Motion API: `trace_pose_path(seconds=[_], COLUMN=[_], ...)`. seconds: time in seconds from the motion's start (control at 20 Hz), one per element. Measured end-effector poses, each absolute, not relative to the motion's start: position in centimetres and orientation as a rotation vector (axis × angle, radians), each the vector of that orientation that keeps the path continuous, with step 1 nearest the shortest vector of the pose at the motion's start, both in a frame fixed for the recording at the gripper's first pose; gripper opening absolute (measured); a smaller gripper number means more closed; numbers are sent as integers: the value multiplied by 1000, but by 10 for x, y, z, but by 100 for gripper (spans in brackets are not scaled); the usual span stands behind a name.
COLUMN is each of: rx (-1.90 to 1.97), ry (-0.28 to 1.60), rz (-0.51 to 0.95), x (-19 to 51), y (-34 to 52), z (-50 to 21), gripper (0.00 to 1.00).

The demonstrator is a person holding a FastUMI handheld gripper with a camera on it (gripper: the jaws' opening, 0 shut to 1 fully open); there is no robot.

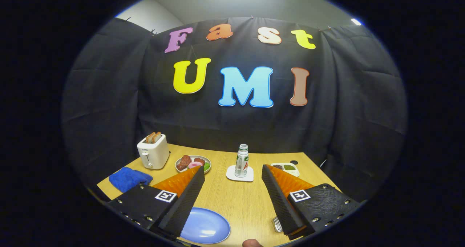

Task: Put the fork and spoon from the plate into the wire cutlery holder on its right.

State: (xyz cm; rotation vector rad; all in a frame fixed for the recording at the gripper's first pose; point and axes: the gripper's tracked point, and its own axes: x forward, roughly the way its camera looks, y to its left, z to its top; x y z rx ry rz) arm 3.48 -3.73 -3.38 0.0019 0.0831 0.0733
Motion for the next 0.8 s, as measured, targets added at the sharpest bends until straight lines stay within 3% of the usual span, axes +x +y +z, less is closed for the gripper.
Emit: trace_pose_path(seconds=[0.4, 0.8], rx=[24, 60], ry=[35, 21], rz=[35, 108], x=[41, 32], y=[-22, 25], z=[-15, -6], gripper=[97, 97])
